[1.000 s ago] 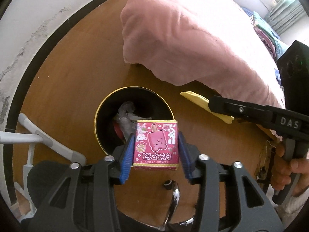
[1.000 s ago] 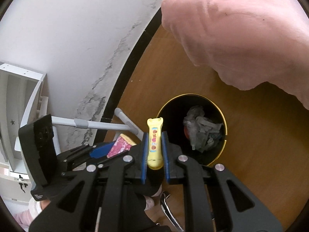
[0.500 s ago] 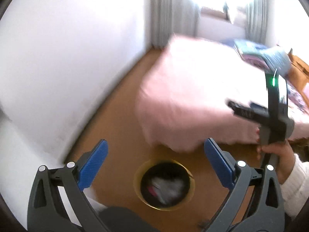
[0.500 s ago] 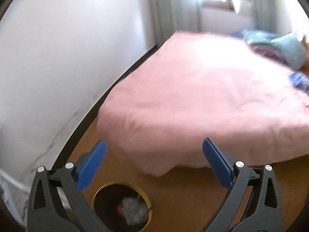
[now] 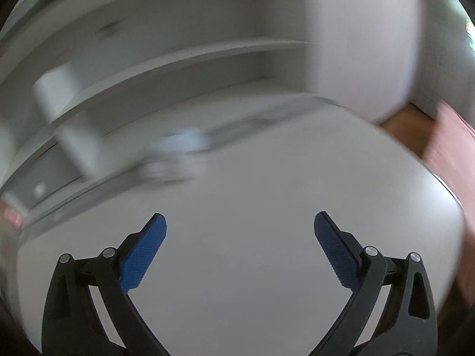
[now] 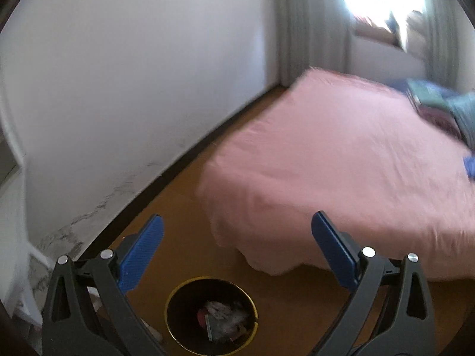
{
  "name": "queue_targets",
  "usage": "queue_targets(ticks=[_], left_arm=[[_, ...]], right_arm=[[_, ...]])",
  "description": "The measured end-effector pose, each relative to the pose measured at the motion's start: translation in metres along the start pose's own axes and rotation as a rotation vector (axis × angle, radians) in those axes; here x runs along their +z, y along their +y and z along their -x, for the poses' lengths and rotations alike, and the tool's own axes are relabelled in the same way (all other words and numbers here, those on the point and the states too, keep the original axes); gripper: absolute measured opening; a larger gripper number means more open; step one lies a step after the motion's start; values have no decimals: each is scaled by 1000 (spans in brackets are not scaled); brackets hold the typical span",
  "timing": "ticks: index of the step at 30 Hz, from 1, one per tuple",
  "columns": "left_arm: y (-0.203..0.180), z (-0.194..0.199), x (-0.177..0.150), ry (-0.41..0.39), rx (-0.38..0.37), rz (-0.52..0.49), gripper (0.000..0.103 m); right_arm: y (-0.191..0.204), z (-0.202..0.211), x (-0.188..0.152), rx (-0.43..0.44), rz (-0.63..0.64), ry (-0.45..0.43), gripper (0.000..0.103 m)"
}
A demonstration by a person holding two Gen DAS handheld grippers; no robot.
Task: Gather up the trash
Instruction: 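Grasp the crumpled white tissue with left tool while right tool grasps the blue-edged white mask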
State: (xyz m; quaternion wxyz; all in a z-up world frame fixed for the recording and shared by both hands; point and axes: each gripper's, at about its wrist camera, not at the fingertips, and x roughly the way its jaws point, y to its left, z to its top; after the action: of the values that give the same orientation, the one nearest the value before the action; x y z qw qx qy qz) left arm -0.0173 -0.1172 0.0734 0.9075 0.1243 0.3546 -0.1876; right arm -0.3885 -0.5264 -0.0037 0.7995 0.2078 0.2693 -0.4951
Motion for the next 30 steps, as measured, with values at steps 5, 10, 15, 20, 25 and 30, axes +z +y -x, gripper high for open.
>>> queue_targets(ticks=[5,10,15,20,25,30], left_arm=[[58,-41,26,58,-3,125,97],[63,-76,38,86,-49,107,97],[70,-102,38,113,-108,102,52],[101,-68,23,63,-118,109,50],[167,-40,-17,73,28,212,50],[204,-36,-41,98,50,286,50]], right_arm=[[82,17,16,101,95,-54,96],[158,24,20,199,175,-48,96],[222,35,25,262,252,-72,96],[296,50,34,427,336,-51,96],[402,69,22,644,552,4,96],[519,83,-17,845,782,116,96]])
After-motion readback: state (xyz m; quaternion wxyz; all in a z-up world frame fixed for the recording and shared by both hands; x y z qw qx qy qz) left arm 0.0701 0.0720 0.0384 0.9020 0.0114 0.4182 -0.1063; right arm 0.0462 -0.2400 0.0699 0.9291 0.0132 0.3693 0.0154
